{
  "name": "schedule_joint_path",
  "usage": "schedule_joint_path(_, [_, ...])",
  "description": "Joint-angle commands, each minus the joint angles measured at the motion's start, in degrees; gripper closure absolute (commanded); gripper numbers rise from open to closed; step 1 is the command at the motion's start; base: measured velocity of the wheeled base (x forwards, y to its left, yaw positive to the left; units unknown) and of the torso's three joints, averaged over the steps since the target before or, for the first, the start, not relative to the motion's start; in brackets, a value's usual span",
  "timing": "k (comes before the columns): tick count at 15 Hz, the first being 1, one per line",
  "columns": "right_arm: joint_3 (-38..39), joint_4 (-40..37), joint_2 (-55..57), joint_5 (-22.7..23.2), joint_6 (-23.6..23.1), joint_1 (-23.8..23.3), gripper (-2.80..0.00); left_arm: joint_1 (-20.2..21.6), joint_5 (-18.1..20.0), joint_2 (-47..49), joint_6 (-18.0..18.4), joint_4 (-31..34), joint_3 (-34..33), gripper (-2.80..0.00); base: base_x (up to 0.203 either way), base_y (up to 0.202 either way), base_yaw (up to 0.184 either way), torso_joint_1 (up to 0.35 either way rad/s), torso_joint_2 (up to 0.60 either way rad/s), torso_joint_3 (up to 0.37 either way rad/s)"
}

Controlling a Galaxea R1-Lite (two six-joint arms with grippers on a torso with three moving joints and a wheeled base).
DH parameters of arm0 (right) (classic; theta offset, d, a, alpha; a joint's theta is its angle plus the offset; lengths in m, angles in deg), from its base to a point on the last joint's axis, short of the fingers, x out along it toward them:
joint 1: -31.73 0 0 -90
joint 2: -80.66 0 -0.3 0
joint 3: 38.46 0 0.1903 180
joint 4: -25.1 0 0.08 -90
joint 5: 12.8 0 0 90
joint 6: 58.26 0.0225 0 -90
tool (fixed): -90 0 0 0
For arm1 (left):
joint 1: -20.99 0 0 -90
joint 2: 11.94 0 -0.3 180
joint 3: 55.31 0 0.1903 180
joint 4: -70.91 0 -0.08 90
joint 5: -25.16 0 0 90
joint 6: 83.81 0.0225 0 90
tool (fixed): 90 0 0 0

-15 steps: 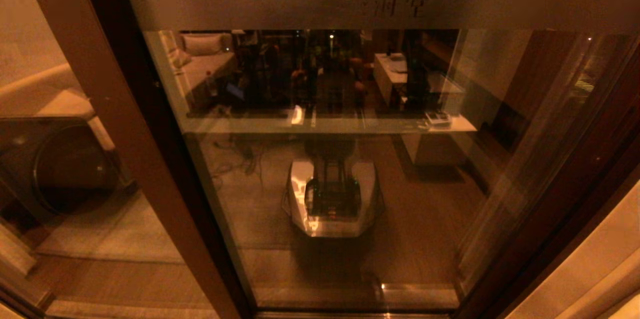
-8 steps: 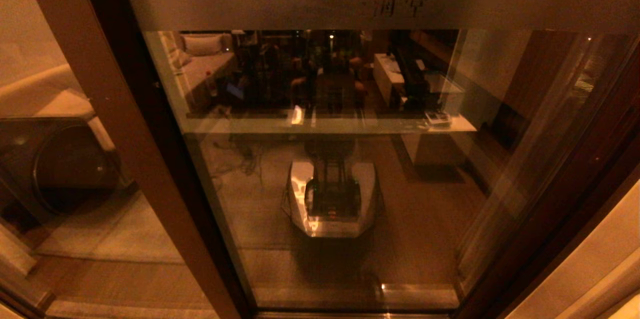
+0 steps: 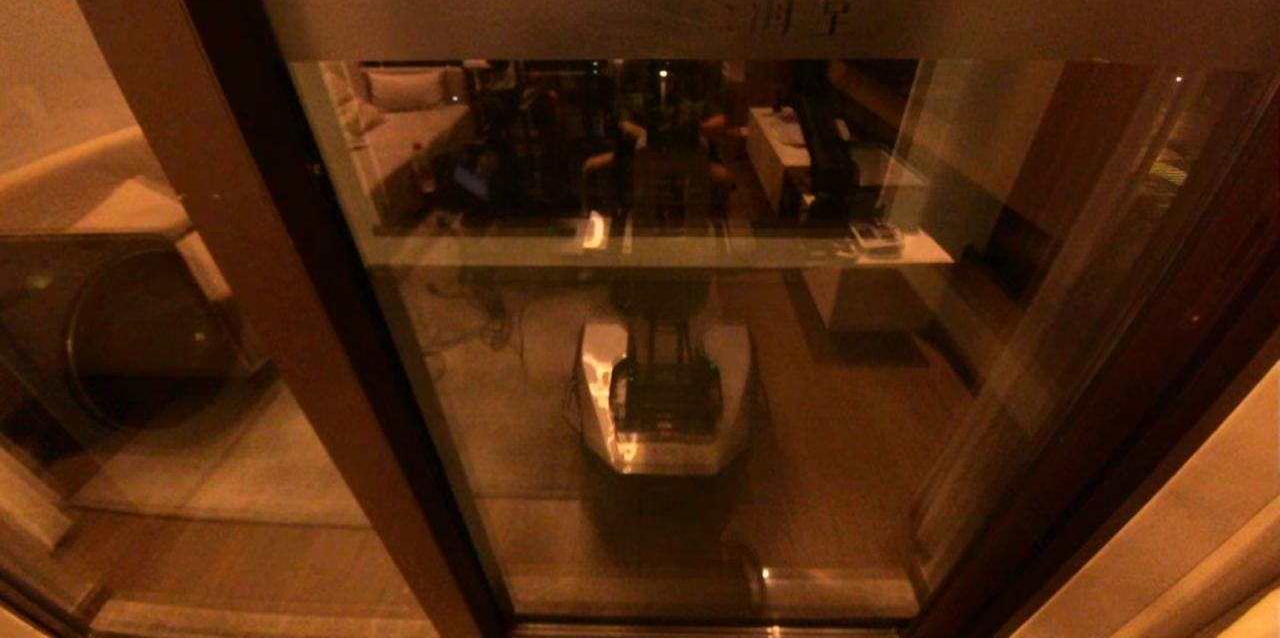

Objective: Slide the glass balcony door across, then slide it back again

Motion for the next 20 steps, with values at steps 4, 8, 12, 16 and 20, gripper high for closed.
schedule_joint_path(4, [14.6, -0.4, -7.7, -45.1, -31.3, 1.3, 0.0, 0.1, 0.0, 0.0, 0.0, 0.0, 0.0, 0.0, 0.0, 0.0, 0.0, 0.0, 0.0, 0.0])
schedule_joint_path(8, [21.8, -0.5, -15.1, -47.6, -38.4, 0.1, 0.0, 0.1, 0.0, 0.0, 0.0, 0.0, 0.0, 0.0, 0.0, 0.0, 0.0, 0.0, 0.0, 0.0])
schedule_joint_path(12, [31.0, 3.0, -15.1, -48.6, -42.5, 0.1, 0.0, 0.1, 0.0, 0.0, 0.0, 0.0, 0.0, 0.0, 0.0, 0.0, 0.0, 0.0, 0.0, 0.0])
schedule_joint_path(16, [53.3, 34.0, -15.1, -52.1, -45.8, 0.1, 0.0, 0.1, 0.0, 0.0, 0.0, 0.0, 0.0, 0.0, 0.0, 0.0, 0.0, 0.0, 0.0, 0.0])
schedule_joint_path(20, [62.7, 52.8, -15.1, -49.1, -48.1, 0.1, 0.0, 0.0, 0.0, 0.0, 0.0, 0.0, 0.0, 0.0, 0.0, 0.0, 0.0, 0.0, 0.0, 0.0])
